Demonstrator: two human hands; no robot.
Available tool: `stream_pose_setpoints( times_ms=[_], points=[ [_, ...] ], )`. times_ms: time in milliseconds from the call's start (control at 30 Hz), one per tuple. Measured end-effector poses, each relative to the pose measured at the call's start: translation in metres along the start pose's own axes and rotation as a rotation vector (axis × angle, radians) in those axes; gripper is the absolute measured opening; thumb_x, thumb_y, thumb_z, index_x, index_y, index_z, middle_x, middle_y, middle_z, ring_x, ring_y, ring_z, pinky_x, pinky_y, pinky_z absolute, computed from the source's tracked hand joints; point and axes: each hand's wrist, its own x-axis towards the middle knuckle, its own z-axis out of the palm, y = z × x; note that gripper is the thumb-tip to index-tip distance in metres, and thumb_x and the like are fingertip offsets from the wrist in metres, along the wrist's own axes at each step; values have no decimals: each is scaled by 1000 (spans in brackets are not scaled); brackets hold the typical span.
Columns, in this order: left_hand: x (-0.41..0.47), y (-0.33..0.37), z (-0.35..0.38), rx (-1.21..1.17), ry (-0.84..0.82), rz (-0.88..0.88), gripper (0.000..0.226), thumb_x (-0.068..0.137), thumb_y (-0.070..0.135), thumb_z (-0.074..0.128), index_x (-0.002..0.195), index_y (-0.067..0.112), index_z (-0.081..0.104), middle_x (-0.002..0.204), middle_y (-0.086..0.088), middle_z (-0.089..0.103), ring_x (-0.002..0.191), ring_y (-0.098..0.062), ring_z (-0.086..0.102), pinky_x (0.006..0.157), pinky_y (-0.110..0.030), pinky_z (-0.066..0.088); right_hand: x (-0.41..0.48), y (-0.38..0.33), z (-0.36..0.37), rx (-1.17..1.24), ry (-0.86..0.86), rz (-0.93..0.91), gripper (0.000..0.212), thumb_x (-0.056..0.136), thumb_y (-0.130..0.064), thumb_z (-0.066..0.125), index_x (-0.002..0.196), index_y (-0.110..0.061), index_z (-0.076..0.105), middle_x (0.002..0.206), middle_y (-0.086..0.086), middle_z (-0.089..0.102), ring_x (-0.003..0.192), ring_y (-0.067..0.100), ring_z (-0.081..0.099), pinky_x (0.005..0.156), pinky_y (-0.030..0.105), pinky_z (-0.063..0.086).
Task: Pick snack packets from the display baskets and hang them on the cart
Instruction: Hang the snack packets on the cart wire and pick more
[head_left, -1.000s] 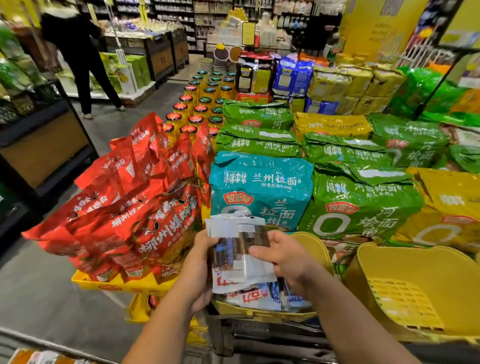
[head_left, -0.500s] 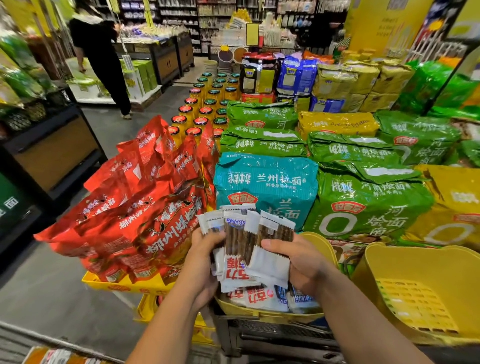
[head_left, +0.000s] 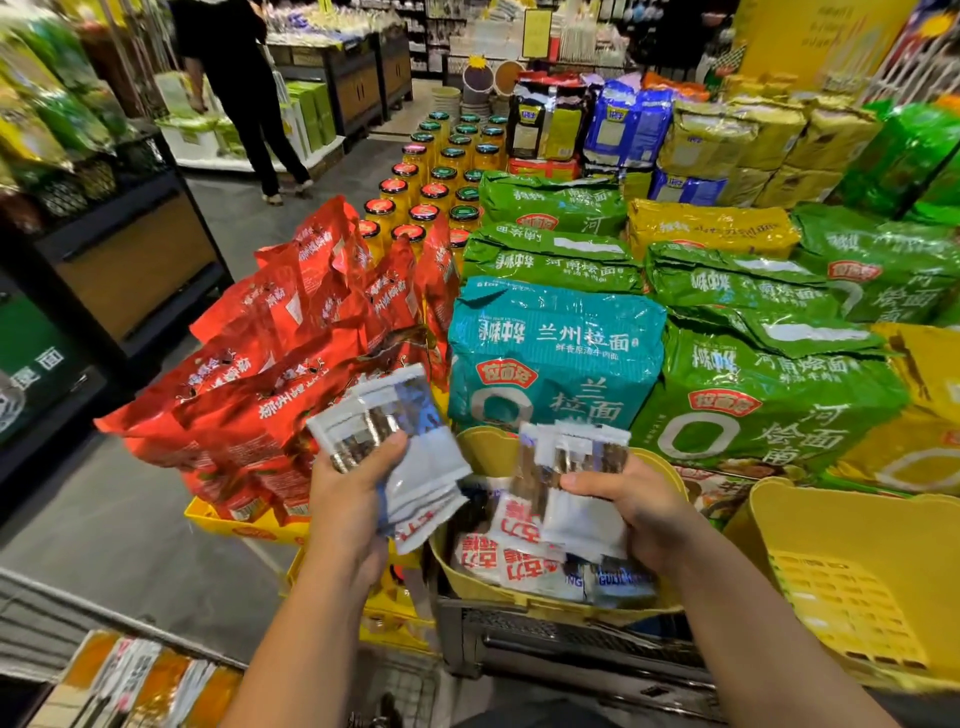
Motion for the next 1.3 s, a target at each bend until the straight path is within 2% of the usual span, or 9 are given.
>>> stream_pose_setpoints(
  times_ms=[200,333,500,600,700,767,933,1067,1300],
  points=[
    [0,7,-16,10,17,14,72,66,11,86,133,12,60,120,-16,72,105,-38,71,89,-58,57,26,22,35,-368,-35,74,25,78,-12,84,102,-13,76,95,2,79,87,21,74,74,31,58],
    [-7,2,-13,48,-23,-25,76,66,18,83,137,17,56,124,-13,71,108,-37,71,95,-64,52,44,37,60,-896,109,-40,33,74,-41,86,97,-22,73,94,-1,74,88,21,68,69,33,52],
    [-2,1,-14,55,-51,-26,73,70,15,82,138,17,55,126,-13,70,110,-37,70,98,-63,51,38,35,14,-745,224,24,43,72,-41,89,107,-23,70,100,-4,74,96,19,69,80,36,57],
    [-2,-3,-8,46,-55,-39,82,66,19,89,140,19,54,128,-11,70,112,-34,69,102,-63,48,30,32,1,-1049,339,60,56,83,-43,79,125,-16,55,114,5,67,106,27,64,82,35,52],
    [-1,-8,5,74,-111,-59,55,81,5,76,132,13,58,120,-15,73,109,-37,70,101,-63,49,18,36,4,-1256,460,-30,105,80,-53,79,154,-10,18,140,15,41,115,29,59,89,34,53],
    [-2,-9,13,111,-139,-60,46,85,-1,71,128,12,61,117,-15,74,108,-38,70,100,-62,50,14,41,2,-1381,501,-113,110,79,-58,77,158,-23,10,148,18,26,121,30,56,91,33,55],
    [-3,-10,26,156,-202,-84,47,86,-2,70,129,13,60,116,-14,74,107,-35,71,100,-60,51,9,33,-7,-1471,179,17,40,104,-37,44,141,-27,56,155,6,34,143,27,26,114,38,36],
    [-7,-14,33,177,-228,-128,47,86,-1,72,129,14,59,114,-14,75,102,-34,73,92,-55,56,8,24,-10,-1483,189,94,42,105,-40,43,139,-17,52,139,11,49,134,32,39,107,40,40],
    [-7,-13,34,211,-233,-142,46,86,2,71,130,11,59,112,-16,75,98,-35,74,72,-43,61,30,24,-9,-1561,-178,213,75,100,-33,61,157,-49,13,169,-14,-4,156,28,-7,125,52,12]
  ],
)
